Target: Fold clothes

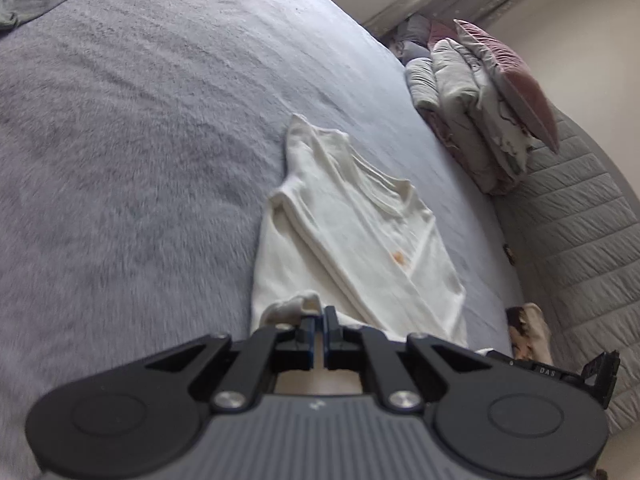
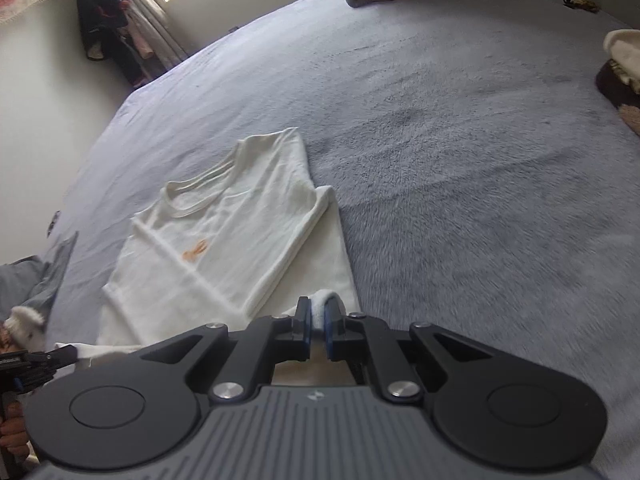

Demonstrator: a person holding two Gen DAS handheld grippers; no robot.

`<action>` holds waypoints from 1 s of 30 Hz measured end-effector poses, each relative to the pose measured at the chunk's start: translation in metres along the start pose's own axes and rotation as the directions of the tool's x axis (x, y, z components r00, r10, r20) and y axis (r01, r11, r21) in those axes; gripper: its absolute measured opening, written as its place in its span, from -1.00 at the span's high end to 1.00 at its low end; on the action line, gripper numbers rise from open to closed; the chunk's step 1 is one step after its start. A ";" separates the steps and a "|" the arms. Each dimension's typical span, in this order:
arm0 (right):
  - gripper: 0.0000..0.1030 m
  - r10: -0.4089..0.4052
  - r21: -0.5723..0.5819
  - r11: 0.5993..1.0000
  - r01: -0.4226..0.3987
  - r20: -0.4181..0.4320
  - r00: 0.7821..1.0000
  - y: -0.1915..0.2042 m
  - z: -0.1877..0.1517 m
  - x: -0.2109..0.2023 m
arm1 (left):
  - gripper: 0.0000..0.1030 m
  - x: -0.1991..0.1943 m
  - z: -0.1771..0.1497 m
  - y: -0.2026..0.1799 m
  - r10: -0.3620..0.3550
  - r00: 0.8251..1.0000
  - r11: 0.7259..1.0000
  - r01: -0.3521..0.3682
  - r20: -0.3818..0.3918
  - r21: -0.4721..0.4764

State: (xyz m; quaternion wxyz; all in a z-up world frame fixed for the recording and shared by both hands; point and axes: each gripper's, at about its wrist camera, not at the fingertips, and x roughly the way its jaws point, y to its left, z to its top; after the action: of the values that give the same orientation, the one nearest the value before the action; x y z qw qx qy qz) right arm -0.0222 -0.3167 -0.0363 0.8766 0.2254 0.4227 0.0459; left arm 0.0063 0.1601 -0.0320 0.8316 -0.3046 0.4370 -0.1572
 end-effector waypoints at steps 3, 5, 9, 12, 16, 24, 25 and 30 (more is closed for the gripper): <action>0.84 0.006 0.011 1.000 -0.006 0.013 1.000 -0.004 0.004 0.015 | 0.93 0.016 0.007 0.003 0.013 1.000 1.000 -0.014 0.015 0.015; 0.83 0.010 0.019 1.000 -0.010 0.022 1.000 -0.007 0.006 0.026 | 0.91 0.025 0.009 0.007 0.012 1.000 1.000 -0.012 0.023 0.012; 0.73 0.021 0.038 0.999 -0.023 0.059 0.998 -0.014 0.011 0.035 | 0.83 0.033 0.012 0.014 -0.005 0.999 1.000 0.005 0.051 -0.010; 0.66 0.003 0.036 0.999 -0.007 0.121 0.993 -0.019 0.014 0.026 | 0.66 0.030 0.017 0.017 -0.025 0.997 0.999 0.028 0.077 -0.028; 0.47 0.007 0.033 0.999 -0.013 0.168 0.986 -0.026 0.017 0.016 | 0.41 0.024 0.020 0.018 -0.032 0.993 0.999 0.034 0.116 -0.012; 0.29 0.025 -0.074 0.997 -0.014 0.148 0.989 -0.012 0.011 0.021 | 0.21 0.020 0.014 0.010 -0.011 0.994 0.996 0.000 0.112 0.093; 0.29 0.024 -0.099 0.995 -0.010 0.139 0.990 -0.007 0.009 0.023 | 0.17 0.020 0.012 0.009 -0.003 0.994 0.994 -0.009 0.111 0.108; 0.28 -0.006 -0.191 0.981 0.026 0.106 0.994 0.006 -0.001 0.032 | 0.05 0.027 0.006 0.011 0.046 0.996 0.988 -0.056 0.073 0.141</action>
State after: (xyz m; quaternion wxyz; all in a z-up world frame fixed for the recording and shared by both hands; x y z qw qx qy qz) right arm -0.0019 -0.3019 -0.0569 0.9155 0.1384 0.3717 0.0675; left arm 0.0264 0.1566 -0.0531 0.8697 -0.2382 0.4030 -0.1561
